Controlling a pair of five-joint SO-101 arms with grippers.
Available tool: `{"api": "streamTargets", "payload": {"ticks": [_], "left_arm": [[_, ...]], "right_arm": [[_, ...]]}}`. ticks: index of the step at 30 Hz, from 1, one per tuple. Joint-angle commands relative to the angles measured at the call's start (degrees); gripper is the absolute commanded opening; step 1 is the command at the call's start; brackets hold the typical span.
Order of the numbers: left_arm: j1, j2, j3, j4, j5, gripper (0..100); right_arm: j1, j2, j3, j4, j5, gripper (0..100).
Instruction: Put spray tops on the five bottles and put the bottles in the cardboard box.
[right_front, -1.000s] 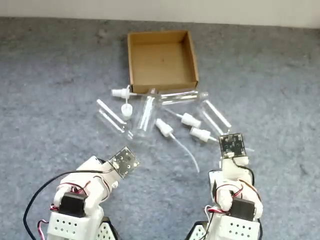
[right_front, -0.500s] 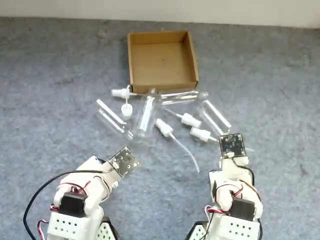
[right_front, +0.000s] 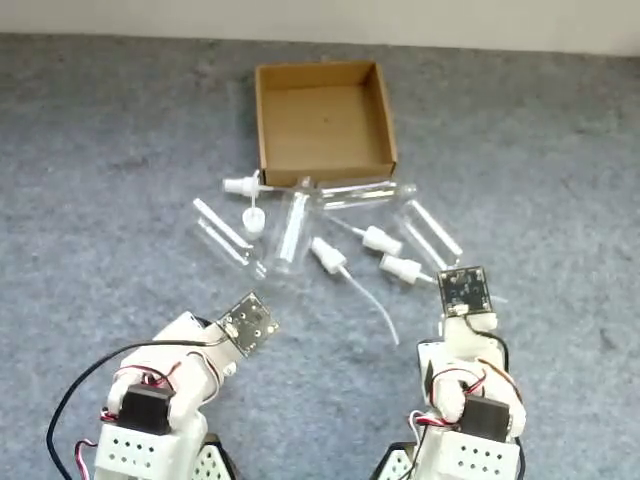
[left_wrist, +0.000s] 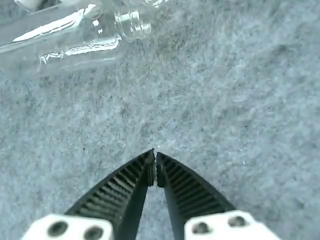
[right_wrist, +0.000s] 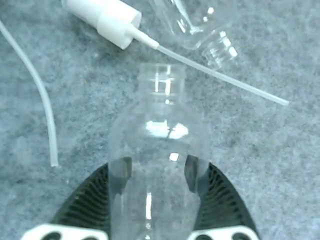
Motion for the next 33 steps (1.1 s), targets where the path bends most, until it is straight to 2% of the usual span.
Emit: {"api": "streamTargets", "payload": {"ticks": [1, 5, 9, 15, 18, 21, 27, 30, 33], "left_arm": [[0.66, -0.22, 0.22, 1.85, -0.62, 1], [0.84, -0.22, 0.22, 0.97, -0.62, 1], [0.31, -0.31, 0.22, -3.87, -0.62, 1], [-2.07, -0.31, -1.63, -23.38, -0.44, 1], [-6.37, -0.31, -4.62, -35.43, -0.26, 1], [-11.91, -0.13, -8.13, -42.90, 0.62, 1], [-27.38, -0.13, -17.19, -44.57, 13.45, 1], [-34.07, -0.31, -22.64, -46.68, 15.12, 1], [-38.29, -0.31, -27.38, -52.48, 15.12, 1]], "right_arm": [[0.04, -0.92, 9.27, 0.48, 0.26, 0.5], [0.04, -0.92, 9.27, 0.48, 0.26, 0.5], [0.04, -0.92, 9.27, 0.48, 0.26, 0.5], [0.04, -0.92, 9.27, 0.48, 0.18, 0.5], [0.04, -0.92, 9.27, 0.48, 0.18, 0.5], [0.04, -0.92, 9.27, 0.48, 0.18, 0.5], [0.04, -0.92, 9.27, 0.48, 0.18, 0.5], [0.04, -0.92, 9.27, 0.48, 0.18, 0.5], [0.04, -0.92, 9.27, 0.48, 0.18, 0.5]]}}
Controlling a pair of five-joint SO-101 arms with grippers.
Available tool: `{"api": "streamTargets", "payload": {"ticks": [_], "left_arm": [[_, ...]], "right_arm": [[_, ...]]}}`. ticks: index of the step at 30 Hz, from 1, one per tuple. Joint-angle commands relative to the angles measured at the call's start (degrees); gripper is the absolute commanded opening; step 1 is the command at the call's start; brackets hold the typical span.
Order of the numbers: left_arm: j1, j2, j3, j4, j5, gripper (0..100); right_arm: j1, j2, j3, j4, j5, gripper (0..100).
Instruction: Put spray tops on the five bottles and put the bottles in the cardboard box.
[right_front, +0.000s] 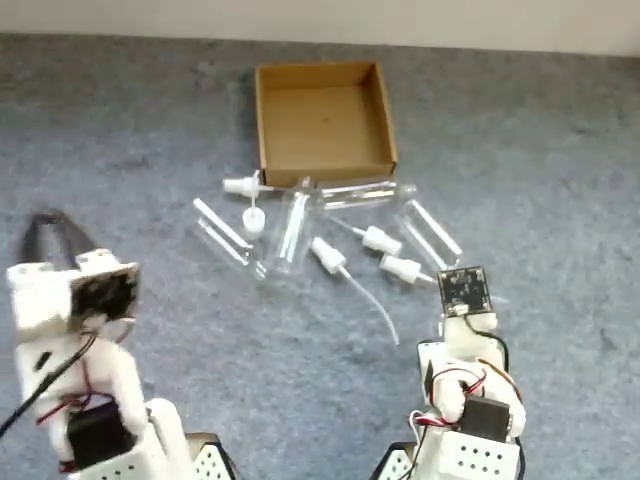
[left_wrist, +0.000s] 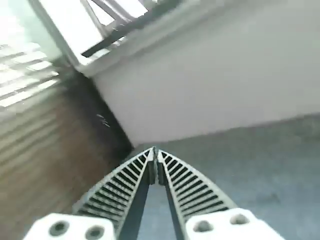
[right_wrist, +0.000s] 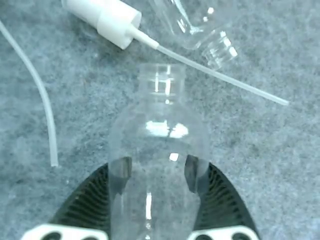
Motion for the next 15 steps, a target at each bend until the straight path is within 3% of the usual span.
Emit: {"api": "streamTargets", "payload": {"ticks": [1, 10, 15], "left_arm": [[-4.79, -0.57, -7.60, -8.09, 1.05, 1], [-10.59, -0.57, -13.23, -34.81, 1.05, 1], [-10.95, -0.57, -12.97, -40.18, 1.14, 1]], "right_arm": [[0.04, -0.92, 9.27, 0.48, 0.18, 0.5], [0.04, -0.92, 9.27, 0.48, 0.18, 0.5], [0.04, -0.92, 9.27, 0.48, 0.18, 0.5]]}}
